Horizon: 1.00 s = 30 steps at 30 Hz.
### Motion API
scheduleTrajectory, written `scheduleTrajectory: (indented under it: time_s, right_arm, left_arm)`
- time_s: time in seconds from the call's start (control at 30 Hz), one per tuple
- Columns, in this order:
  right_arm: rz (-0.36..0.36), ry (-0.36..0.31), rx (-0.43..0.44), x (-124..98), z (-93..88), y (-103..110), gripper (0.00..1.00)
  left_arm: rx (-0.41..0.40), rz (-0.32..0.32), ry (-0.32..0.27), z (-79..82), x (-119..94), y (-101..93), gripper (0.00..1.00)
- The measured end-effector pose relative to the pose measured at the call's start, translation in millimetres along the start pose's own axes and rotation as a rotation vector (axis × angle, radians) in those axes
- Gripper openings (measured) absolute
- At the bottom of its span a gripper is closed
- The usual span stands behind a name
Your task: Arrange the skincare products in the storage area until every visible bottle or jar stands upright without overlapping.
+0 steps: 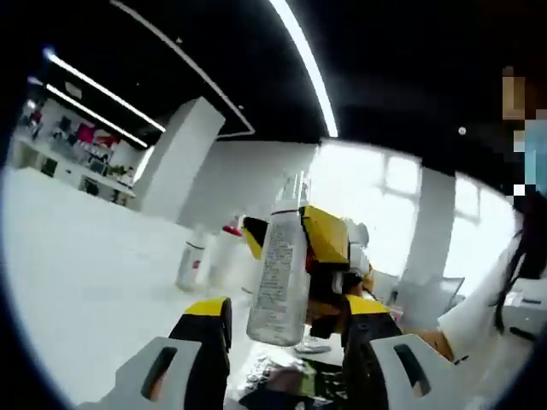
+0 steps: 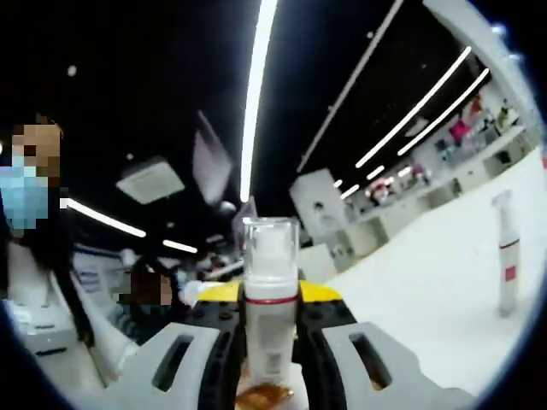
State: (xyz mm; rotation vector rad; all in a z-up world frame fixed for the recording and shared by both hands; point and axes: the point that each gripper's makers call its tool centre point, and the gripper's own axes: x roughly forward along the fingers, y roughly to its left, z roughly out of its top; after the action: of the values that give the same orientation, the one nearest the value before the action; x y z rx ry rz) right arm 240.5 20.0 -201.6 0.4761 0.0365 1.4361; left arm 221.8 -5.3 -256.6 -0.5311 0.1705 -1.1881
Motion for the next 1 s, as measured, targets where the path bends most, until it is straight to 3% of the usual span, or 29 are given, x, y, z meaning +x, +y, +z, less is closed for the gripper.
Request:
scheduleTrajectory:
  time_s: [0.03, 0.1, 0.17, 0.3, 0.4, 0.47, 0.53, 0.6, 0.63, 0.7, 0.77, 0.87, 0.9, 0.97, 1.0]
  right_arm:
    - [0.013, 0.013, 0.000, -2, -0.6, 2, 0.21]
    - [0.036, 0.051, -0.022, -7, -7.3, 8, 0.21]
    - [0.034, 0.057, -0.032, -8, -9.9, 8, 0.21]
    - [0.036, 0.052, 0.018, -8, -17.0, 5, 0.21]
    - [-0.001, 0.041, -0.013, -6, -15.3, -2, 0.23]
    - [-0.103, 0.003, -0.058, -2, -11.6, -17, 0.25]
    - [-0.144, 0.001, -0.109, 3, -12.5, -21, 0.40]
    - [-0.174, 0.010, -0.135, 7, -15.1, -25, 0.64]
    - [-0.173, 0.011, -0.123, 14, -19.1, -23, 0.73]
    - [-0.231, 0.010, -0.085, 21, -24.9, -27, 0.85]
    - [-0.256, -0.017, -0.056, 27, -24.1, -29, 0.84]
    - [-0.300, -0.102, 0.056, 28, -15.0, -34, 0.71]
    - [-0.307, -0.142, 0.090, 26, -9.3, -34, 0.65]
    - [-0.340, -0.149, 0.121, 20, -7.6, -39, 0.51]
    - [-0.359, -0.149, 0.115, 17, -7.2, -42, 0.38]
  left_arm:
    - [-0.046, -0.038, -0.004, -0.8, 1, -4.8, 0.47]
    - [-0.079, -0.051, -0.005, -2.2, 2, -4.3, 0.39]
    - [-0.036, -0.029, 0.002, -4.5, 1, 0.3, 0.26]
    - [0.001, -0.047, 0.024, -7.6, -3, -8.5, 0.23]
    - [0.070, 0.026, 0.014, -4.8, -5, -1.1, 0.22]
    - [0.117, 0.094, -0.002, -2.2, -8, 8.5, 0.22]
    - [0.162, 0.182, -0.014, 0.7, -13, 20.9, 0.22]
    - [0.184, 0.264, -0.020, 3.5, -17, 32.6, 0.21]
    - [0.225, 0.342, -0.036, 8.5, -23, 41.4, 0.21]
    - [0.306, 0.405, -0.041, 14.7, -29, 46.0, 0.21]
    - [0.380, 0.454, -0.050, 20.2, -32, 46.5, 0.21]
    - [0.467, 0.492, -0.041, 22.8, -33, 45.5, 0.21]
    - [0.494, 0.496, -0.034, 22.7, -32, 44.3, 0.21]
    - [0.581, 0.525, -0.005, 21.8, -31, 43.6, 0.21]
    - [0.626, 0.536, 0.011, 20.5, -30, 43.1, 0.21]
